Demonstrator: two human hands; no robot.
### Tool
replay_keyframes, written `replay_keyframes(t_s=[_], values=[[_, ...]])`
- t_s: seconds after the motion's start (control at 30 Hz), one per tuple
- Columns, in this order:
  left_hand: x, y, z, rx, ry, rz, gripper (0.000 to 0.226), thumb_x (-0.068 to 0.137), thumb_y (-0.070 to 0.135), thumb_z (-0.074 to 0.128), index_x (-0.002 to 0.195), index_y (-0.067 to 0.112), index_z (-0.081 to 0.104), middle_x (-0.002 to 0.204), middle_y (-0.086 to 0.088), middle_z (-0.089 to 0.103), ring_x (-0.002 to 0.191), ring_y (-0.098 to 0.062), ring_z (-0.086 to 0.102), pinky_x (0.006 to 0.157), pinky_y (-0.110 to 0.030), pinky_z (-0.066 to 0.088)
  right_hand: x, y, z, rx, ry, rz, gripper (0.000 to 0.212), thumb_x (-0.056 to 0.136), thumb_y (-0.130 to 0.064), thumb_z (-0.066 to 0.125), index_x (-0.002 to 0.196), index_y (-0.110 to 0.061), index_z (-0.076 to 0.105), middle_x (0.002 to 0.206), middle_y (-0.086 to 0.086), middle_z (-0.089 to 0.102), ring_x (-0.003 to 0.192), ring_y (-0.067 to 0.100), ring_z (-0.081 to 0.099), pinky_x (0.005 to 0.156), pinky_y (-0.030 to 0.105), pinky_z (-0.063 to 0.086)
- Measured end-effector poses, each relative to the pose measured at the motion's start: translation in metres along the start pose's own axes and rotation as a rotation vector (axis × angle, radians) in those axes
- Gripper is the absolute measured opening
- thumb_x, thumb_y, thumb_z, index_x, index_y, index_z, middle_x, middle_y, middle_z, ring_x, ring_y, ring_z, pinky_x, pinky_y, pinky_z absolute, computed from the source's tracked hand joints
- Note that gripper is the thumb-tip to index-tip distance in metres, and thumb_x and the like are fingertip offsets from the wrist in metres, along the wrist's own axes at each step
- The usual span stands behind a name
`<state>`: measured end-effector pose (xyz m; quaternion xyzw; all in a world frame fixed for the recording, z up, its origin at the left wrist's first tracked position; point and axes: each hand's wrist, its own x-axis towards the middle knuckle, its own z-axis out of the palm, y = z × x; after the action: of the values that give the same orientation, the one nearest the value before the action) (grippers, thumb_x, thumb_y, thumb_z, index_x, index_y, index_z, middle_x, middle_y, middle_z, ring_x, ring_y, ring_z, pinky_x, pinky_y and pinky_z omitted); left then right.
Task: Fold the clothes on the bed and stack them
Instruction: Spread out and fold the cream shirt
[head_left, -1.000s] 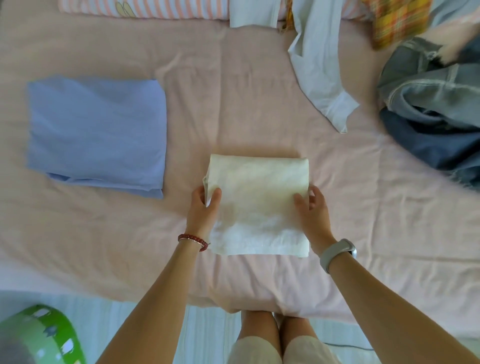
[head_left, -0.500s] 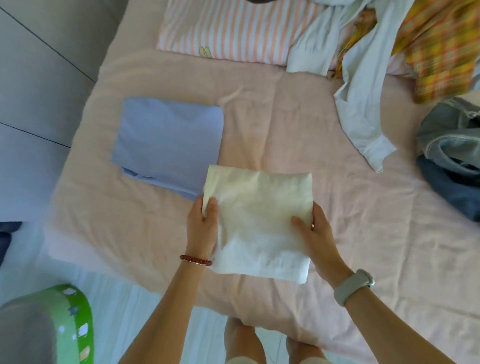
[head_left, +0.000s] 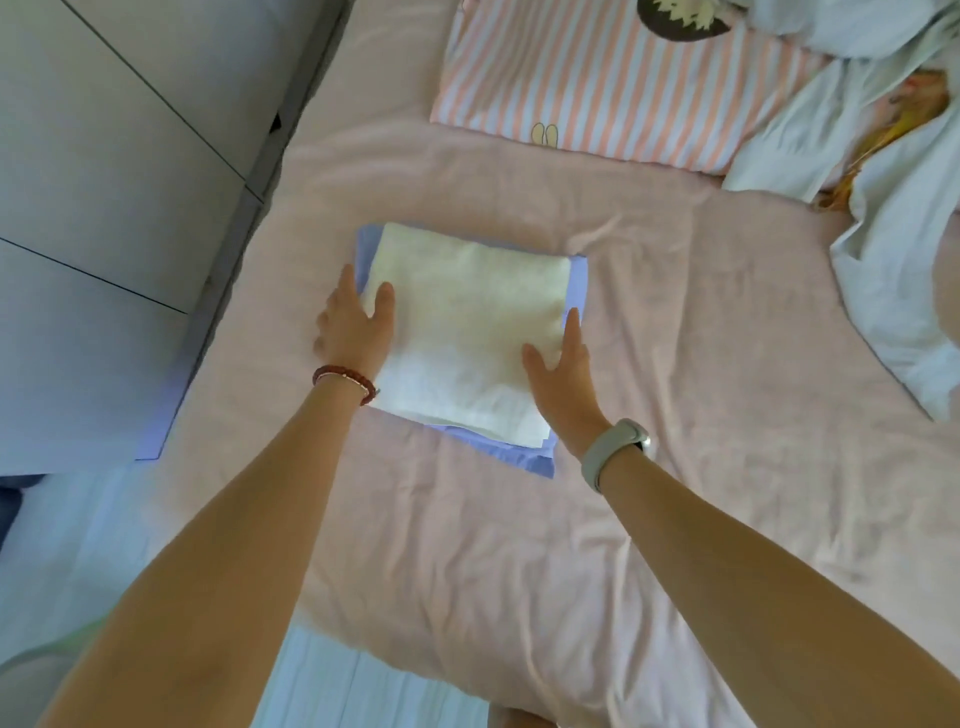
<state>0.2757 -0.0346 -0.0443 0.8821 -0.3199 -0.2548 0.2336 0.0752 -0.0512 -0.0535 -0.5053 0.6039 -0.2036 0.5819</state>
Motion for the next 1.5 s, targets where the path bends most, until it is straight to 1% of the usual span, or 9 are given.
replay_keyframes(t_s=[0.1, 0.17, 0.23, 0.47, 0.57, 0.8, 1.0, 1.17, 1.5], values=[[-0.014, -0.013, 0.012, 0.4, 0.158, 0.259, 0.057, 0.095, 0.033, 0.039, 0.147, 0.018, 0.023, 0.153, -0.01, 0.024, 0.14, -0.032, 0.023, 0.109, -0.055, 0.016, -0.01, 0.017, 0.009, -0.448, 0.092, -0.238, 0.062, 0.094, -0.018, 0.041, 0.149, -0.017, 0.011, 0.151, 0.017, 0.017, 0.139, 0.032, 0.019, 0.111, 0.04, 0.026], [-0.026, -0.019, 0.026, 0.538, 0.175, 0.617, 0.052, 0.092, 0.032, 0.038, 0.143, 0.021, 0.032, 0.148, -0.013, 0.034, 0.137, -0.035, 0.031, 0.107, -0.058, 0.021, -0.016, 0.027, 0.014, -0.753, 0.178, -0.462, 0.058, 0.09, -0.023, 0.035, 0.146, -0.017, 0.023, 0.149, 0.021, 0.026, 0.136, 0.039, 0.027, 0.106, 0.051, 0.032], [-0.026, -0.031, 0.041, 0.636, 0.118, 0.788, 0.051, 0.091, 0.032, 0.038, 0.141, 0.025, 0.033, 0.147, -0.013, 0.038, 0.135, -0.035, 0.034, 0.106, -0.058, 0.024, -0.013, 0.034, 0.016, -0.976, 0.184, -0.539, 0.057, 0.088, -0.027, 0.033, 0.143, -0.019, 0.026, 0.147, 0.021, 0.032, 0.134, 0.039, 0.034, 0.101, 0.054, 0.035], [0.0, -0.049, 0.054, 0.685, -0.181, 0.559, 0.062, 0.087, 0.047, 0.02, 0.146, 0.028, 0.027, 0.155, -0.012, 0.017, 0.142, -0.037, 0.014, 0.113, -0.051, 0.013, 0.024, 0.039, 0.019, -1.136, -0.046, -0.366, 0.062, 0.086, -0.045, 0.018, 0.142, -0.026, 0.036, 0.152, 0.014, 0.026, 0.14, 0.035, 0.023, 0.104, 0.057, 0.029], [-0.002, -0.035, 0.047, 0.698, -0.238, 0.521, 0.057, 0.093, 0.04, 0.033, 0.147, 0.03, 0.021, 0.157, -0.009, 0.008, 0.144, -0.034, 0.005, 0.114, -0.05, 0.007, 0.018, 0.032, 0.015, -1.101, -0.071, -0.368, 0.068, 0.084, -0.045, 0.011, 0.144, -0.024, 0.032, 0.154, 0.012, 0.019, 0.142, 0.033, 0.016, 0.108, 0.054, 0.023], [-0.083, -0.009, 0.043, 0.477, 0.003, 0.618, 0.044, 0.083, 0.029, 0.04, 0.122, 0.015, 0.055, 0.133, -0.015, 0.053, 0.126, -0.037, 0.046, 0.101, -0.063, 0.025, -0.047, 0.038, -0.039, -0.75, 0.073, -0.308, 0.054, 0.085, -0.029, 0.03, 0.127, -0.007, 0.054, 0.133, 0.017, 0.051, 0.127, 0.038, 0.044, 0.101, 0.05, 0.037], [-0.202, 0.019, 0.102, 0.421, -0.313, 0.571, 0.047, 0.081, 0.024, 0.041, 0.127, 0.017, 0.048, 0.133, -0.012, 0.052, 0.126, -0.032, 0.047, 0.099, -0.06, 0.032, -0.133, 0.105, -0.131, -0.696, 0.139, -0.015, 0.052, 0.088, -0.026, 0.031, 0.133, -0.008, 0.048, 0.135, 0.011, 0.049, 0.133, 0.03, 0.035, 0.108, 0.04, 0.029], [-0.276, 0.065, 0.171, 0.575, -0.62, 0.562, 0.058, 0.097, 0.029, 0.037, 0.149, 0.024, 0.011, 0.157, -0.003, 0.006, 0.145, -0.022, 0.001, 0.115, -0.046, 0.004, -0.187, 0.16, -0.226, -0.662, 0.243, 0.128, 0.046, 0.093, -0.015, 0.047, 0.138, -0.011, 0.041, 0.142, 0.009, 0.041, 0.136, 0.026, 0.03, 0.109, 0.04, 0.028], [-0.411, 0.199, 0.338, 0.61, -0.683, 0.583, 0.064, 0.097, 0.039, 0.036, 0.149, 0.031, -0.001, 0.157, -0.002, -0.009, 0.144, -0.027, -0.009, 0.115, -0.047, 0.007, -0.177, 0.207, -0.488, -0.654, 0.615, 0.071, 0.057, 0.088, -0.019, 0.058, 0.14, -0.008, 0.038, 0.143, 0.018, 0.036, 0.131, 0.036, 0.033, 0.103, 0.05, 0.03]])
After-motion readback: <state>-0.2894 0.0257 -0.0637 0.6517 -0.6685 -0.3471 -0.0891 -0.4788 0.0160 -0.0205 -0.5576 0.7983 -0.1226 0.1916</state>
